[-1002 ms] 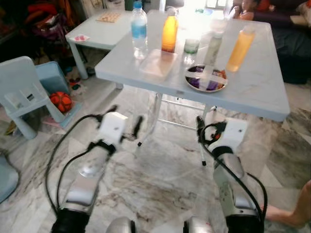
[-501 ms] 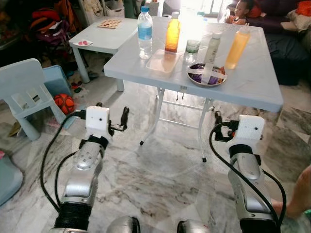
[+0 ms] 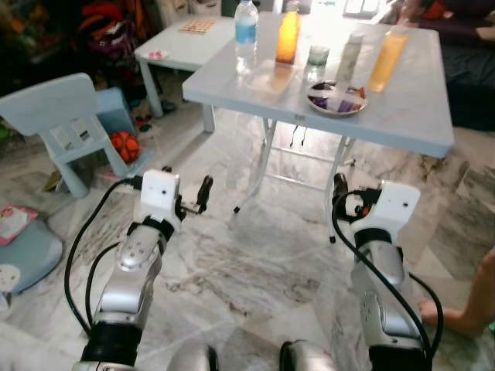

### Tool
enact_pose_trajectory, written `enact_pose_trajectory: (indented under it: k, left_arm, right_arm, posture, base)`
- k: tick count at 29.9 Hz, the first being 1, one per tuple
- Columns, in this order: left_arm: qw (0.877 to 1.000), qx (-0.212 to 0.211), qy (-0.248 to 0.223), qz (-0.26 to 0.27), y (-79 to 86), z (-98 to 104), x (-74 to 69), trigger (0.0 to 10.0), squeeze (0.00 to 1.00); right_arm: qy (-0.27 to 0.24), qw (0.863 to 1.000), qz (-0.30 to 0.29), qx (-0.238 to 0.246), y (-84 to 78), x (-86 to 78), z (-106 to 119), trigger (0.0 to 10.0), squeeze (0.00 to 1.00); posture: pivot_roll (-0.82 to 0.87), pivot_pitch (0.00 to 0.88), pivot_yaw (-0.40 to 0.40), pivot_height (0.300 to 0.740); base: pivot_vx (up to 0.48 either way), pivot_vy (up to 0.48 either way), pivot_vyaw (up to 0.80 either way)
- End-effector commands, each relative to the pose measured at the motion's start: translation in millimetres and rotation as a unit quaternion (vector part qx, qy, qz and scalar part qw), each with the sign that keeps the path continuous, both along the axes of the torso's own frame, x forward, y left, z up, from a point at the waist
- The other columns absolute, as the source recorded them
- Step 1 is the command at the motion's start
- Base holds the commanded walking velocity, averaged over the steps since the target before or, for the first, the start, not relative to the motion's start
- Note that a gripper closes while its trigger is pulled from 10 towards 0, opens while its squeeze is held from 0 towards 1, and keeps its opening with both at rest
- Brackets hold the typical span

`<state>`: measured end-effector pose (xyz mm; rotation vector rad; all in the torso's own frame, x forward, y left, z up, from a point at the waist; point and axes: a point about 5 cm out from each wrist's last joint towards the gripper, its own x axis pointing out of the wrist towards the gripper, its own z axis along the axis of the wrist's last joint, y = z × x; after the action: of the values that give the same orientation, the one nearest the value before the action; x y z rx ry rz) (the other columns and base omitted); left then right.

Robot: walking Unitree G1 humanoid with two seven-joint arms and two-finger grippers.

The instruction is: Restocking fridge

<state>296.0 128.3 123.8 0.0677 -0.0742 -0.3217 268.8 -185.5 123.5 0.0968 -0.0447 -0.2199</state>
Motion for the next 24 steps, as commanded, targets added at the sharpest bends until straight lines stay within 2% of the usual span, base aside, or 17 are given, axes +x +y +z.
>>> enact_pose_trajectory:
  k: [1, 7, 10, 11, 15, 20, 21, 22, 23, 24]
  left_arm:
    - [1.000, 0.004, 0.031, 0.005, 4.9, -15, -6.3, 10.0, 0.00]
    - [0.999, 0.006, 0.033, -0.013, -1.0, -16, -8.9, 10.0, 0.00]
    - [0.999, 0.005, 0.035, -0.021, -5.6, -16, -8.5, 10.0, 0.00]
    - [0.999, 0.004, 0.035, -0.026, -8.2, -16, -8.6, 10.0, 0.00]
    - [0.999, 0.003, 0.033, -0.030, -11.4, -15, -10.3, 10.0, 0.00]
    - [0.999, 0.002, 0.041, -0.029, -12.5, -19, -13.0, 10.0, 0.00]
    - [0.999, -0.001, 0.044, -0.028, -12.4, -20, -12.9, 10.0, 0.00]
    - [0.999, -0.001, 0.044, -0.028, -12.4, -20, -12.9, 10.0, 0.00]
    - [0.999, -0.003, 0.047, -0.027, -12.5, -20, -12.4, 10.0, 0.00]
    - [0.998, -0.004, 0.047, -0.028, -13.0, -20, -12.2, 10.0, 0.00]
  right_arm:
    - [-0.005, 1.000, -0.001, -0.002, 1.9, 1.2, 4, 10.0, 0.00]
    - [-0.002, 1.000, -0.009, 0.001, -3.0, -3.1, 2, 10.0, 0.00]
    - [-0.004, 1.000, 0.002, 0.013, 1.0, -3.0, 1, 10.0, 0.00]
    - [-0.010, 1.000, 0.020, 0.016, 7.9, -2.2, 3, 10.0, 0.00]
    - [-0.011, 0.999, 0.033, 0.024, 13.0, -2.2, 3, 10.0, 0.00]
    - [0.003, 1.000, 0.028, -0.001, 11.6, -0.9, 0, 10.0, 0.00]
    - [0.005, 0.999, 0.025, -0.030, 12.2, 0.8, 2, 10.0, 0.00]
    - [0.005, 0.999, 0.025, -0.030, 12.2, 0.8, 2, 10.0, 0.00]
    - [0.003, 0.997, 0.025, -0.068, 13.8, 2.3, 4, 10.0, 0.00]
    - [-0.005, 0.998, 0.036, -0.057, 16.9, 2.6, 5, 10.0, 0.00]
  posture:
    - [-0.05, 0.066, 0.057, 0.740]
    - [-0.05, 0.071, 0.062, 0.740]
    - [-0.04, 0.070, 0.063, 0.740]
    - [-0.04, 0.072, 0.060, 0.740]
    - [-0.04, 0.075, 0.054, 0.740]
    - [-0.04, 0.080, 0.051, 0.740]
    - [-0.04, 0.080, 0.050, 0.740]
    - [-0.04, 0.080, 0.050, 0.740]
    - [-0.04, 0.081, 0.049, 0.740]
    - [-0.04, 0.081, 0.049, 0.740]
  base:
    - [0.330, 0.000, 0.00]
    - [0.407, 0.000, -0.58]
    - [0.435, 0.000, -0.69]
    - [0.435, 0.000, 0.00]
    - [0.435, 0.000, 0.00]
    - [0.435, 0.000, 0.00]
    - [0.424, 0.000, 0.00]
    - [0.424, 0.000, 0.00]
    - [0.398, 0.266, 0.00]
    - [0.382, 0.289, 0.00]
